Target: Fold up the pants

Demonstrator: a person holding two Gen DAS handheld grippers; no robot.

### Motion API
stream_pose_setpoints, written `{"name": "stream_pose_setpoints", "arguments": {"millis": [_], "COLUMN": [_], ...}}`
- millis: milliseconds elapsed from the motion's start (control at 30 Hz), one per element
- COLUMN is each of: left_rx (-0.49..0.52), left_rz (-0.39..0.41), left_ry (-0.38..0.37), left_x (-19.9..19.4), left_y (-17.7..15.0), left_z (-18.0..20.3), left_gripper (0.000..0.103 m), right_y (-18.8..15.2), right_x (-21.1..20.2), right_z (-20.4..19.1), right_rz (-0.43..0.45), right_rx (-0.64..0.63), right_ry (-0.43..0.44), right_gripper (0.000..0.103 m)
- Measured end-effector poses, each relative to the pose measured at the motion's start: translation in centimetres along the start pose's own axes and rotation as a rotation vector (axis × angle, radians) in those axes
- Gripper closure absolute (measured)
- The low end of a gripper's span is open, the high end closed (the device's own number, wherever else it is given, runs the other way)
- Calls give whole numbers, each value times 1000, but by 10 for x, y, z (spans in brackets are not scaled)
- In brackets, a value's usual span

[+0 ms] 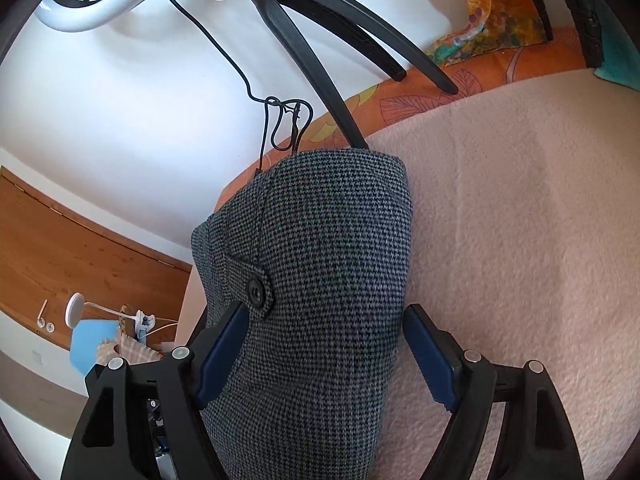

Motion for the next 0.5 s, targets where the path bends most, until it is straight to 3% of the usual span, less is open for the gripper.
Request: {"name": "stream_pose_setpoints", "arguments": {"millis": [167, 333, 500], "left_rx": [2, 31, 96], "left_rz": [-4, -16, -24], "left_ry": [-7, -5, 1], "left_x": [3, 8, 8], "left_y": [0, -2, -5], "left_z": [-1, 4, 12], "left_gripper": [37, 49, 60], "right_y": [10, 12, 7], "right_x": [10, 18, 17], "right_z": [2, -6, -9], "right_rz": [21, 43, 40], "right_rx": [5, -12, -30], "right_ry": [25, 48, 28], "right_gripper": [20, 17, 51]}}
Point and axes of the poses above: each gripper's, at about its wrist camera, not at the fingertips, and x roughly the way its jaws point, z to its right, y to its top, the point moved 6 cm from there along x, roughly the way its jaws point, and after that the axes turned 3 degrees about z, right-handed, at the moved point
